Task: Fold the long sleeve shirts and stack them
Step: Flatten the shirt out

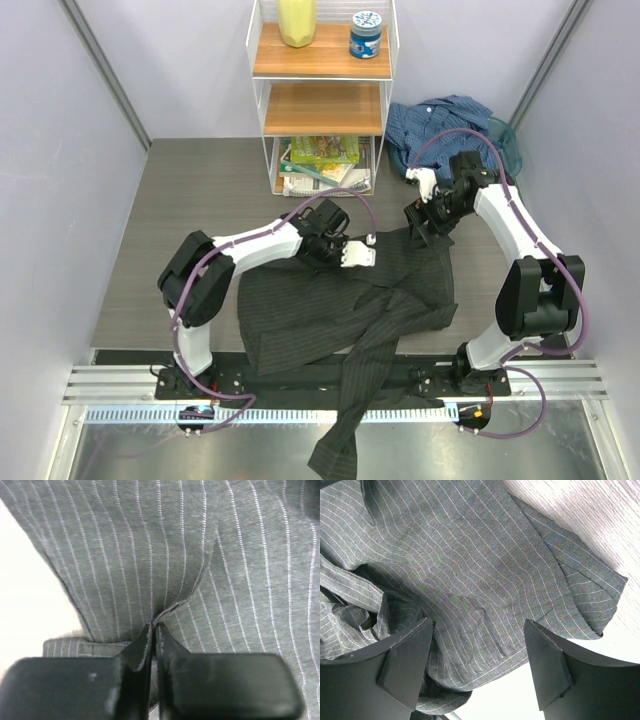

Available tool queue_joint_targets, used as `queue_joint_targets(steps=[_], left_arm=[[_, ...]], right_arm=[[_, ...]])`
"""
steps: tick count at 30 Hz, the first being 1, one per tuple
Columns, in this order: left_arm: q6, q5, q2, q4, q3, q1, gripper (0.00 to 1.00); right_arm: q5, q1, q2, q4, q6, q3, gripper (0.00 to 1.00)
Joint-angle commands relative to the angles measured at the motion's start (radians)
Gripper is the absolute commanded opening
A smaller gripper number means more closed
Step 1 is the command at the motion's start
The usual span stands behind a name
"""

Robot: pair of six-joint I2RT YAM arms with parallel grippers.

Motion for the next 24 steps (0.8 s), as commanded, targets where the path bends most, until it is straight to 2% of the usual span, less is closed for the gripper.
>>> queue_joint_targets(steps=[1,4,9,12,16,24], left_arm=[[-0.01,-0.047,-0.082,0.04,0.051,0.004,0.0],[-0.025,-0.05,-0.13,-0.036,0.097,0.011,0.0],[-0.151,-0.08,-0.239,-0.03,0.166,0.047,0.0],[-0.191,-0.041,-0.285,-0.075,0.239,0.083,0.0],[-0.101,0.035,-0.342,-0.127,0.247,0.089,0.0],[0.099,0.084,-0.483,-0.09,0.065,0.103,0.0]], right_arm=[[-0.004,0.0,-0.004,-0.001,-0.018,0.023,0.8],[-0.02,0.002,0.002,0.001,-0.017,0.042,0.82],[-0.032,0.0,-0.001,0.013,-0.009,0.078,0.9],[-0.027,0.0,0.006,0.032,-0.018,0.101,0.92],[-0.05,-0.006,0.046,0.075,-0.021,0.157,0.93],[-0.277,-0.006,0.219,0.026,-0.07,0.294,0.93]])
